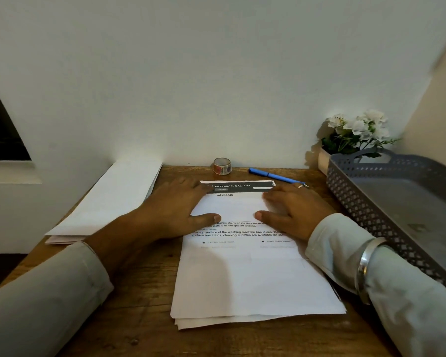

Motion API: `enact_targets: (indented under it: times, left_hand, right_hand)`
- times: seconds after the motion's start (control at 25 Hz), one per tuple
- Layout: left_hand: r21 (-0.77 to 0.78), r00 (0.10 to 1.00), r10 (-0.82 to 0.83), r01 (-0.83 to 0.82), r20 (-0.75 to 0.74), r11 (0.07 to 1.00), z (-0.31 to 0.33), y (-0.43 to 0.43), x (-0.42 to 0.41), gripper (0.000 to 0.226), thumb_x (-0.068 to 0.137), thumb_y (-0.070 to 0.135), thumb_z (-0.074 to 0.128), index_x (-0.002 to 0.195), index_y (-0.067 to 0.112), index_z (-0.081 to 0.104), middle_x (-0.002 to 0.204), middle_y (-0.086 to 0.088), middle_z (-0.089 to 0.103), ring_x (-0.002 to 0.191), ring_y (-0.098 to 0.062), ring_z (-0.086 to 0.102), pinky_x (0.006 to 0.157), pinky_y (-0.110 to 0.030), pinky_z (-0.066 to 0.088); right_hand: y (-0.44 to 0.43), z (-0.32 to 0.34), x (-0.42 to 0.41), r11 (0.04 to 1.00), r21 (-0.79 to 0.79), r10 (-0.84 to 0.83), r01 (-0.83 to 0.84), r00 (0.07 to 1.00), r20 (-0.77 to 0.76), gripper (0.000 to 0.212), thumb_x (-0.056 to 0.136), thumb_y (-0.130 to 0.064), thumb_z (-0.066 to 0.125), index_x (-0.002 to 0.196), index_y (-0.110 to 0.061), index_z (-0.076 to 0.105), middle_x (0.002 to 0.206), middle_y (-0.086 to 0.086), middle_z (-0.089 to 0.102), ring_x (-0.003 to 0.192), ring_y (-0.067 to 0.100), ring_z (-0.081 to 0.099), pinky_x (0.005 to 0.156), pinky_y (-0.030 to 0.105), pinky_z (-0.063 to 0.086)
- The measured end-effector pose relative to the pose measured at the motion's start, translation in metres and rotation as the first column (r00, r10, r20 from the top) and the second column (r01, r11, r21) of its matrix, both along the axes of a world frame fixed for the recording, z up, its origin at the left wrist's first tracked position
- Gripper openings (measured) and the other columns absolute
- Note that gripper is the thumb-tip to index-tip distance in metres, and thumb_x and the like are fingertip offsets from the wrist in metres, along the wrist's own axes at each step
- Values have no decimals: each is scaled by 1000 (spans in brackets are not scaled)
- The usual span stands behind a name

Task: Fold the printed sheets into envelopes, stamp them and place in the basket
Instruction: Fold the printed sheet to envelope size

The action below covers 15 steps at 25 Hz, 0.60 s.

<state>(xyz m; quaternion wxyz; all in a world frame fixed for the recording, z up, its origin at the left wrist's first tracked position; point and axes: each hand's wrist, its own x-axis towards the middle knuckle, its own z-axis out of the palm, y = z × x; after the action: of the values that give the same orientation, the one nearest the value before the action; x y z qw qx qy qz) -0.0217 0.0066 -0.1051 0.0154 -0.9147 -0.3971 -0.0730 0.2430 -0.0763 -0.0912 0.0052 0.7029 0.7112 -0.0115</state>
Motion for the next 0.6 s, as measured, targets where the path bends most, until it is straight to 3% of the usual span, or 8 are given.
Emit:
enact_targets:
  times: [0.12, 0.24, 0.4, 0.52, 0.6]
  left_hand:
    - [-73, 995, 11, -4, 95, 997, -1, 1, -1, 81, 75, 86, 38, 144, 44, 41, 141, 9, 51, 129, -15, 44, 109, -45, 39]
    - [-132, 939, 71, -27, 337, 991, -4, 0, -1, 54, 77, 68, 67, 124, 42, 60, 127, 17, 58, 114, -7, 53, 96, -33, 48]
    - [-125, 696, 74, 23, 714, 992, 2, -10, 4, 10, 87, 31, 75, 96, 31, 70, 95, 19, 67, 85, -1, 64, 65, -14, 50]
    - [-99, 531, 35, 92, 847, 991, 11, -19, 5, 7, 90, 23, 73, 93, 25, 68, 89, 13, 70, 81, -8, 68, 62, -19, 54]
    - [-65, 485, -2, 122, 875, 990, 12, -24, 5, 7, 90, 16, 73, 93, 20, 67, 88, 10, 70, 77, -5, 67, 62, -15, 49]
  right_hand:
    - [1, -3, 2, 999, 44, -16, 21, 995, -101, 75, 86, -74, 52, 148, -31, 45, 151, -5, 46, 140, 22, 39, 115, 44, 37]
    - [0, -6, 4, 991, 127, -8, 42, 966, -260, 73, 78, -71, 67, 139, -33, 52, 131, -9, 56, 124, 17, 50, 106, 41, 44]
    - [1, -7, 6, 951, 302, 66, 62, 916, -397, 53, 81, -40, 78, 129, -31, 60, 116, -11, 63, 111, 14, 57, 105, 46, 46]
    - [-1, -6, 6, 901, 430, 151, 61, 885, -441, 55, 82, -33, 78, 134, -29, 59, 127, -6, 62, 119, 17, 56, 109, 46, 43]
    - [-2, -6, 6, 868, 492, 192, 67, 869, -456, 47, 86, -28, 74, 131, -28, 60, 127, -6, 62, 119, 18, 57, 107, 46, 45]
